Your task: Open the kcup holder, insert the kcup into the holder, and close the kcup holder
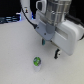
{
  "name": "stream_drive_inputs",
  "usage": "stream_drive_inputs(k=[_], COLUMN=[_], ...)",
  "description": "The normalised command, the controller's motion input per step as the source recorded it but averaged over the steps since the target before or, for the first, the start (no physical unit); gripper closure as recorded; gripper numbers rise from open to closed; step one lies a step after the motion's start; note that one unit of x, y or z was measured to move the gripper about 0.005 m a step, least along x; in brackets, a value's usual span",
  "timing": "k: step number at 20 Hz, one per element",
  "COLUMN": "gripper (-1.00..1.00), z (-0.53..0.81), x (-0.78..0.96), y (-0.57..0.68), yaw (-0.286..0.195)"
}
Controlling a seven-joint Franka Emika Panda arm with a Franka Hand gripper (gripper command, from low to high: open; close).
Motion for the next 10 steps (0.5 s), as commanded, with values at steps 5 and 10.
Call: stream_drive_inputs(k=[5,10], gripper=[-1.0,-1.0], z=[0.01,-0.04], x=[0.36,0.48], y=[-0.45,-0.25], yaw=[-0.254,-0.255])
